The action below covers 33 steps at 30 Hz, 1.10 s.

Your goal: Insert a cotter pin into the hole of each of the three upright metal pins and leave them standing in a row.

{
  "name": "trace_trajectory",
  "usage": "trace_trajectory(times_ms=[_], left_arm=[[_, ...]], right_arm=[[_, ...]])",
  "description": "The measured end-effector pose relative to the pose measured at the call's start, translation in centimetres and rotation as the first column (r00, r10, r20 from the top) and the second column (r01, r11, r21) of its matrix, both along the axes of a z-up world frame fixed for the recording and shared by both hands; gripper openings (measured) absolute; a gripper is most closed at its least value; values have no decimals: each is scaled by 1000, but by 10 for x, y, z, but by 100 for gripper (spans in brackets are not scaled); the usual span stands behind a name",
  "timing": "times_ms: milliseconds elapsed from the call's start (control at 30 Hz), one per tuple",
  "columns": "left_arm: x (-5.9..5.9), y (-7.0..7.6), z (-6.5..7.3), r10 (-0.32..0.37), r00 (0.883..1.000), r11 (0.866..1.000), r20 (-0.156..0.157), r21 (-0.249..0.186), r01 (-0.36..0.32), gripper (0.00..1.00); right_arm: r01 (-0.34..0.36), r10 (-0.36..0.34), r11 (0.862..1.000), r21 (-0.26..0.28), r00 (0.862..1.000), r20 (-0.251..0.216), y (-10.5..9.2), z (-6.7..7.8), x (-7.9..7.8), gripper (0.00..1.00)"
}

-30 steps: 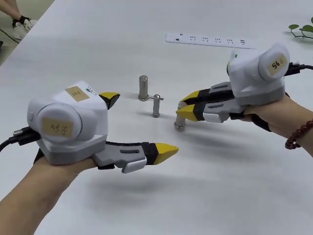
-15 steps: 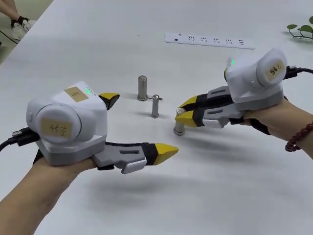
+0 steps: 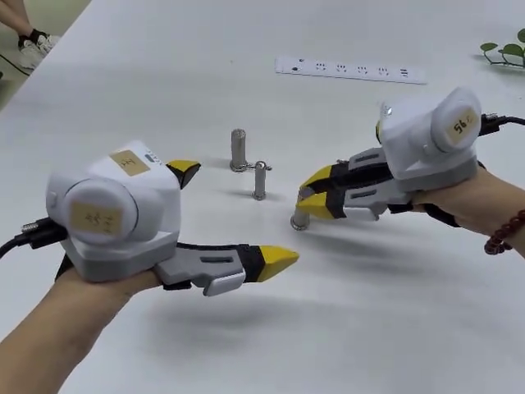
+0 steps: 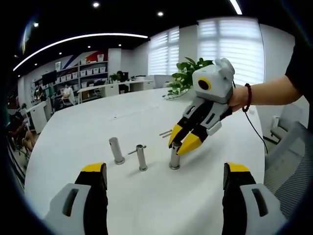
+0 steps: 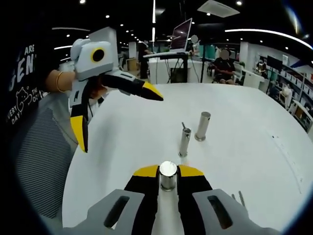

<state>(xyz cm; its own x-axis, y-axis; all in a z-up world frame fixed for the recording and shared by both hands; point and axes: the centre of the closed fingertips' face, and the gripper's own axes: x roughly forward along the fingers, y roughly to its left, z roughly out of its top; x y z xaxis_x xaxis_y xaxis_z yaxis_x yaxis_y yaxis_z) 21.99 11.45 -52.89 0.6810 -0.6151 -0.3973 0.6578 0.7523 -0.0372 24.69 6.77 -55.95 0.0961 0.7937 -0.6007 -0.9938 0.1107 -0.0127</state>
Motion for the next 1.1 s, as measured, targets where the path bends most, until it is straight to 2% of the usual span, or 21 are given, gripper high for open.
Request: trace_trajectory(times_ms=[100, 467, 733, 933, 1100], left_arm=[[0, 0, 0, -1, 1000, 1000, -1, 0, 1, 99], [1, -1, -1, 1, 1000, 1000, -2, 1, -1, 99], [1, -2, -1, -1, 1000, 1000, 2, 11, 1, 99], [2, -2, -2, -2, 1000, 1000, -1, 22, 2, 99], [3, -1, 1, 2, 1000, 1000, 3, 15, -3, 99]], right_arm=[[-6, 6, 1000, -5, 1000, 16, 0, 0, 1, 11], [-7, 7, 999, -39, 1000, 11, -14, 7, 0, 18], [37, -37, 997, -71, 999, -7, -31, 14, 7, 19], [74, -77, 991, -111, 997, -24, -43, 14, 19, 19], [80, -83, 978, -192, 996, -10, -57, 9, 31, 19]])
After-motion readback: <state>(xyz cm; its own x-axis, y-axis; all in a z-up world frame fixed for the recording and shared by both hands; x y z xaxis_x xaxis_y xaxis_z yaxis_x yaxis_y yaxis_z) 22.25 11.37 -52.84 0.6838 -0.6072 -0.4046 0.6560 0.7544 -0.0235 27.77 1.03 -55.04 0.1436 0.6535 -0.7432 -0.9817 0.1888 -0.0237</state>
